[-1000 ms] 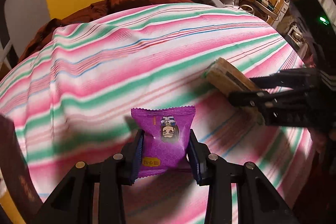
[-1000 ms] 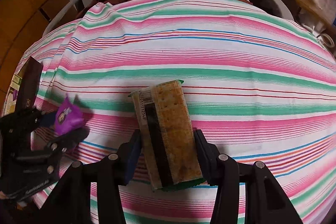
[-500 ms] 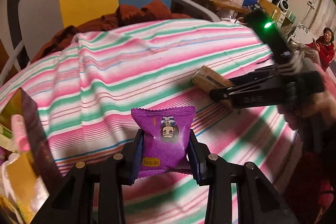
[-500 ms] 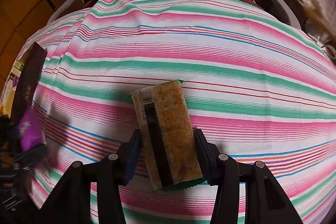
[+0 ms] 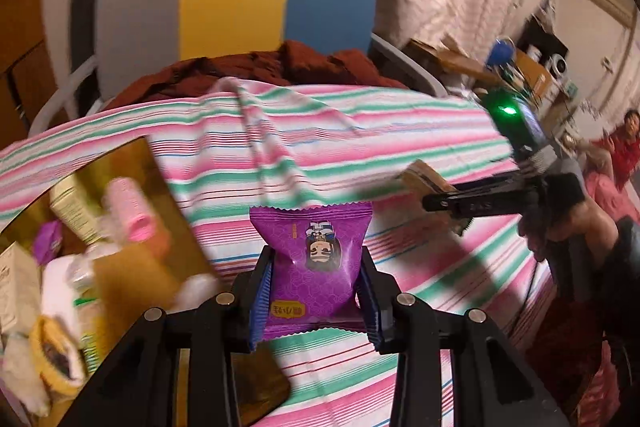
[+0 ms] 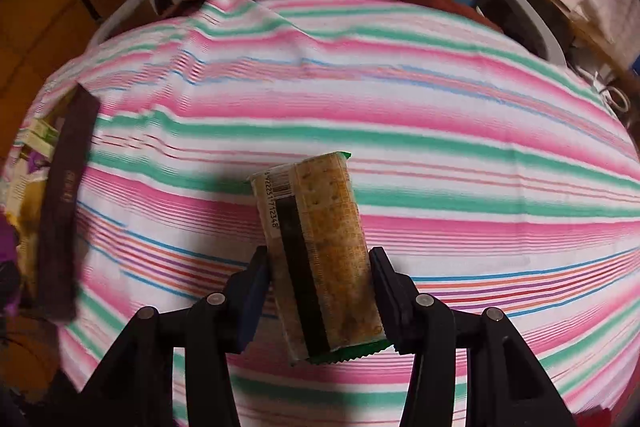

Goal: Organize objects
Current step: 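Carry the purple packet and cracker packet over the gold tray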

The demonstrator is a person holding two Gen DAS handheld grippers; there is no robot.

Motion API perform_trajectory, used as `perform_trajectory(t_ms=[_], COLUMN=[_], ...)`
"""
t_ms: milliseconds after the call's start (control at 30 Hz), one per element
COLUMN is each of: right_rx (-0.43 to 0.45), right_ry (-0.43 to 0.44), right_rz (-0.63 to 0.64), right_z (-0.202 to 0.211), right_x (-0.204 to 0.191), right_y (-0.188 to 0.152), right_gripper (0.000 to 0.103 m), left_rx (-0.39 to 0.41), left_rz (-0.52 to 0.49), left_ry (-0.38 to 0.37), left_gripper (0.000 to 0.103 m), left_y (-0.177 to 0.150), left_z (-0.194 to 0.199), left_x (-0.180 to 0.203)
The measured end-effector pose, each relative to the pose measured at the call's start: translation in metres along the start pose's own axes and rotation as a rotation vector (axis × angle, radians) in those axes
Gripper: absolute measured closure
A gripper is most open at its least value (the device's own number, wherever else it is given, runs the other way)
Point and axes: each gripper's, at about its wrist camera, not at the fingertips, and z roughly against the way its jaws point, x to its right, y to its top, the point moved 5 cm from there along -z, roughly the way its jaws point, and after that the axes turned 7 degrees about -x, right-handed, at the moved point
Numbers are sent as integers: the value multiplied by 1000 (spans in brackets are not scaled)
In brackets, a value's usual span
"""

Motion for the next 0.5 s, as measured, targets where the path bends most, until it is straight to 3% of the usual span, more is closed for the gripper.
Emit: perform_trajectory(t_ms=[167, 500], right_rx=[63, 148], right_ry=[65, 291], right_rz=[50, 183], right_z=[26, 60], right_x=[-53, -189], right_y=[5, -4], right_gripper=[53, 53], left_rx=[41, 114], left_rz=[105, 277], left_ry=[40, 142], left_gripper=[65, 64], left_y=[-5, -19], left_z=[23, 59], left_x=[-48, -144])
